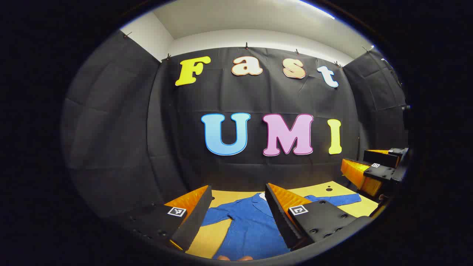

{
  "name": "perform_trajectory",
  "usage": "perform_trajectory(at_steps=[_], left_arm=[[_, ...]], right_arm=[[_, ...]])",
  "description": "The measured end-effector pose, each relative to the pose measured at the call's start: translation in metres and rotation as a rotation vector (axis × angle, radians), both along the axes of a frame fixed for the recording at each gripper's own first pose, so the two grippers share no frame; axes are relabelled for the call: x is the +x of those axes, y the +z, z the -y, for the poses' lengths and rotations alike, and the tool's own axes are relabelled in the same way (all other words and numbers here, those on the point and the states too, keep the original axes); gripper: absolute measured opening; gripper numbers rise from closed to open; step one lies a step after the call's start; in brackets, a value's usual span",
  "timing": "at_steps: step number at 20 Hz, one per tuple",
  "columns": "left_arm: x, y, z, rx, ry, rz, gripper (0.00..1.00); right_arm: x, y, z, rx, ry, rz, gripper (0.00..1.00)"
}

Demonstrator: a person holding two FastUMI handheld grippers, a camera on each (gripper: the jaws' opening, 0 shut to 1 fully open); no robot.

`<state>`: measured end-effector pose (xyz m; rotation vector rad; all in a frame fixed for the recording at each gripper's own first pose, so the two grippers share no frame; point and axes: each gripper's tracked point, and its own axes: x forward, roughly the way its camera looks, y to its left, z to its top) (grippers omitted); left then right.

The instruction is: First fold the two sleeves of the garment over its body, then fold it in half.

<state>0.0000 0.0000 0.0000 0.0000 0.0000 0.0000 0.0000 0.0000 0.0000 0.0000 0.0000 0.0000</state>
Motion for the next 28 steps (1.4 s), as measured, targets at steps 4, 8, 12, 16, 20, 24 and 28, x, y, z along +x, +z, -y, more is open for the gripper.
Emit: perform_trajectory(at_steps=[4,8,12,16,20,24,28], left_arm=[[-0.001,0.003,0.005,0.008,-0.021,0.009,0.83],[-0.004,0.007,0.010,0.015,-0.049,0.020,0.83],[-0.012,0.014,0.008,0.031,-0.068,0.042,0.83],[-0.024,0.014,-0.003,0.027,-0.069,0.057,0.83],[-0.031,0.012,-0.006,0.006,-0.104,0.062,0.83],[-0.028,0.011,-0.001,0.014,-0.099,0.057,0.83],[-0.022,0.017,0.019,0.005,-0.123,0.075,0.83]], right_arm=[[-0.002,-0.003,-0.001,0.009,0.004,-0.011,0.99],[-0.006,0.006,-0.004,0.021,0.003,0.008,0.99],[-0.016,0.008,-0.011,0.010,0.002,0.013,0.99],[-0.026,0.010,-0.015,0.001,-0.013,0.010,0.99],[-0.037,0.012,-0.014,-0.012,-0.048,0.005,0.92],[-0.036,0.010,-0.008,-0.022,-0.054,-0.003,0.92],[-0.022,-0.003,0.004,-0.023,-0.045,-0.033,0.99]])
